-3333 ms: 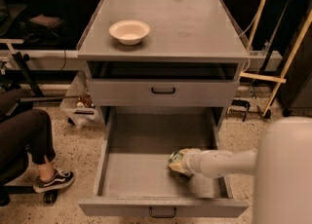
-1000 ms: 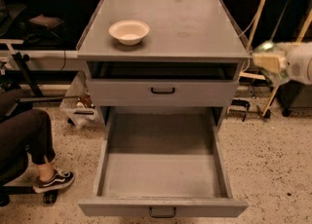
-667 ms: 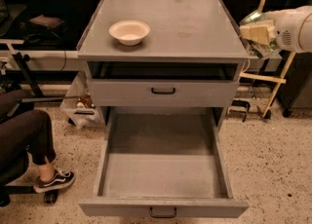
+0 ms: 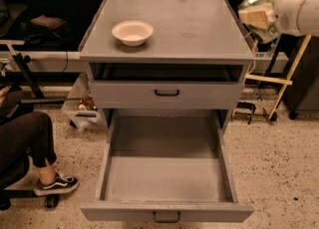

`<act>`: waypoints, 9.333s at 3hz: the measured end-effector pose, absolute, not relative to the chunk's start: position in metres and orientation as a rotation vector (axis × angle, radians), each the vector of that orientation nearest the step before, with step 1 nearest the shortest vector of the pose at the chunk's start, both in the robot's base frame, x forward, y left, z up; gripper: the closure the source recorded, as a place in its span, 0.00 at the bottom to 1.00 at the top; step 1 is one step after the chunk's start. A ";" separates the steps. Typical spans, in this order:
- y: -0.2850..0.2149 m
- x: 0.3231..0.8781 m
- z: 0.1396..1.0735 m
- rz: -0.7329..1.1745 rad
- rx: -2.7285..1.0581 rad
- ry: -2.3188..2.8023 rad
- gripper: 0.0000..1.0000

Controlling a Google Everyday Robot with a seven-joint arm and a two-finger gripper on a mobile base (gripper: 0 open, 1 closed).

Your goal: Pick green can from middle drawer and place on counter

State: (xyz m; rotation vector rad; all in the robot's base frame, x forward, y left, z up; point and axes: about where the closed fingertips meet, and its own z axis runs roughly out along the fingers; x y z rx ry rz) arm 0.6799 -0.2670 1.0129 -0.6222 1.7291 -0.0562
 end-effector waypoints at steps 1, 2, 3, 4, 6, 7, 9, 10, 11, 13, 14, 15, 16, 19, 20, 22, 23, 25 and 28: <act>-0.253 0.724 1.053 -0.145 -0.707 1.681 1.00; -0.252 0.777 1.037 -0.229 -0.812 1.749 1.00; -0.237 0.829 0.981 -0.232 -0.931 1.871 1.00; -0.173 0.863 0.940 -0.154 -1.078 1.941 1.00; -0.118 0.869 0.963 -0.031 -1.151 1.888 1.00; -0.124 0.864 0.966 0.050 -1.108 1.873 1.00; -0.177 0.859 0.931 0.202 -0.932 1.950 1.00; -0.191 0.858 0.913 0.213 -0.900 2.004 1.00; -0.200 0.857 0.902 0.220 -0.873 2.041 1.00; -0.200 0.857 0.902 0.220 -0.873 2.041 0.58; -0.200 0.857 0.902 0.220 -0.873 2.041 0.35; -0.200 0.857 0.902 0.220 -0.873 2.041 0.12; -0.200 0.857 0.902 0.220 -0.873 2.041 0.00; -0.196 0.841 0.947 0.134 -0.894 2.055 0.00; -0.204 0.813 1.027 -0.049 -0.806 2.114 0.00; -0.178 0.792 1.072 -0.342 -0.573 2.182 0.00; -0.178 0.792 1.072 -0.342 -0.573 2.182 0.00; -0.139 0.745 1.087 -0.163 -0.941 2.208 0.00; -0.199 0.612 1.172 -0.281 -1.255 2.109 0.00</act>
Offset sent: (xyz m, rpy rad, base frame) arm 0.2234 0.1345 0.1091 -0.3324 -0.0397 0.1692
